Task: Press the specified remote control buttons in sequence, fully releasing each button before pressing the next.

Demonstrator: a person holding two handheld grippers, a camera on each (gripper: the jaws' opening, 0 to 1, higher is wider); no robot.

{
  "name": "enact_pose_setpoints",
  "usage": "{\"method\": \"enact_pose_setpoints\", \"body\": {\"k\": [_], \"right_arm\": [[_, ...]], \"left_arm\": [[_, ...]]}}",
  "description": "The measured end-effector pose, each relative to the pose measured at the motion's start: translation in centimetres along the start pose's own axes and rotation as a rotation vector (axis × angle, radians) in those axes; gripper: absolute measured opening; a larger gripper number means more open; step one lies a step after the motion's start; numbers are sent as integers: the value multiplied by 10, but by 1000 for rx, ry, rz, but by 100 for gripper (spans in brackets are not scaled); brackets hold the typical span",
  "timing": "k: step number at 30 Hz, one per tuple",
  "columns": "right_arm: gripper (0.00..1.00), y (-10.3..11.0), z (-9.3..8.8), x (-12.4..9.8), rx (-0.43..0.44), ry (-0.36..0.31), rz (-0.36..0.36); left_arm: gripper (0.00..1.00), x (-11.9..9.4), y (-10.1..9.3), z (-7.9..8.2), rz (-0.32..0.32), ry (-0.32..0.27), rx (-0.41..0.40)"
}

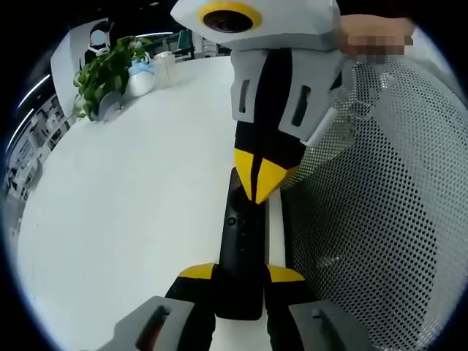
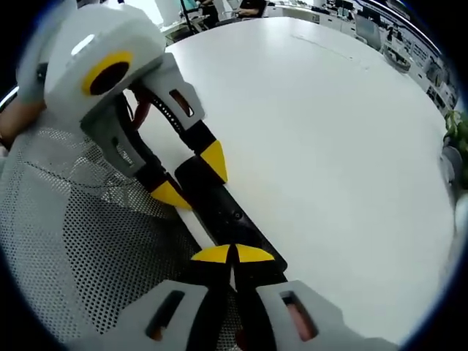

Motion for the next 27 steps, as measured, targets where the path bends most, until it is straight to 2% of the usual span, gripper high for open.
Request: {"method": "enact_pose_setpoints", "body": {"k": [5, 10, 16, 20, 23, 27], "right_arm": [[0, 2, 0, 1, -51, 19, -14], [0, 1, -1, 1, -61, 17, -15], [0, 4, 0, 3, -151, 37, -43], [0, 4, 1, 2, -159, 42, -49], [0, 1, 0, 1, -123, 23, -32], [0, 3, 0, 2, -138, 21, -31]], "left_arm": [[25, 0, 0, 0, 3, 0, 6], [25, 0, 0, 0, 1, 0, 8], [25, 0, 0, 0, -2, -3, 7], [25, 0, 0, 0, -4, 0, 12], [25, 0, 0, 1, -4, 0, 13], [25, 0, 0, 1, -3, -2, 13]]}}
Point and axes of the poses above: the point that each gripper's makers call its tool centre point, and the gripper's own axes: x roughly forward along the fingers, y roughly to its left, z roughly out of its top, the point moved 3 cm from there along -x, roughly backward along the fingers, and after that the axes turned 2 degrees about -x, right-handed, at the moved point
